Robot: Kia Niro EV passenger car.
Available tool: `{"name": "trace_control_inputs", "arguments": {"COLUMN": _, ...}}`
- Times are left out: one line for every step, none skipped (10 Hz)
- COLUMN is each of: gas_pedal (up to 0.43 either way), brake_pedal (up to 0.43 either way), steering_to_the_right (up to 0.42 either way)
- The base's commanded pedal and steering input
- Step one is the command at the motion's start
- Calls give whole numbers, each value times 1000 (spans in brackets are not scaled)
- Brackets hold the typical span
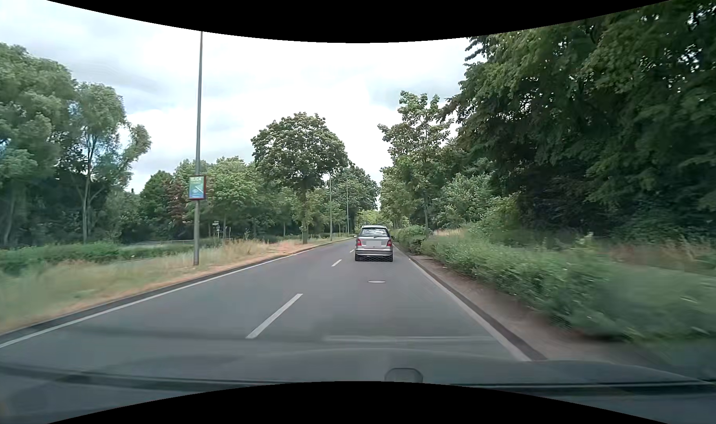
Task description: Follow the waypoints while adhering to traffic rules and regulations
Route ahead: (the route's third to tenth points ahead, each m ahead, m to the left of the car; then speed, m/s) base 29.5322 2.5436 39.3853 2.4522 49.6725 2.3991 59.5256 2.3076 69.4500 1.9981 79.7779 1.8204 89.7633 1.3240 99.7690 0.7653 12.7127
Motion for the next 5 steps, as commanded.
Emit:
{"name": "trace_control_inputs", "arguments": {"gas_pedal": 169, "brake_pedal": 18, "steering_to_the_right": -1}}
{"name": "trace_control_inputs", "arguments": {"gas_pedal": 169, "brake_pedal": 18, "steering_to_the_right": -1}}
{"name": "trace_control_inputs", "arguments": {"gas_pedal": 169, "brake_pedal": 18, "steering_to_the_right": -1}}
{"name": "trace_control_inputs", "arguments": {"gas_pedal": 169, "brake_pedal": 18, "steering_to_the_right": -1}}
{"name": "trace_control_inputs", "arguments": {"gas_pedal": 169, "brake_pedal": 18, "steering_to_the_right": 0}}
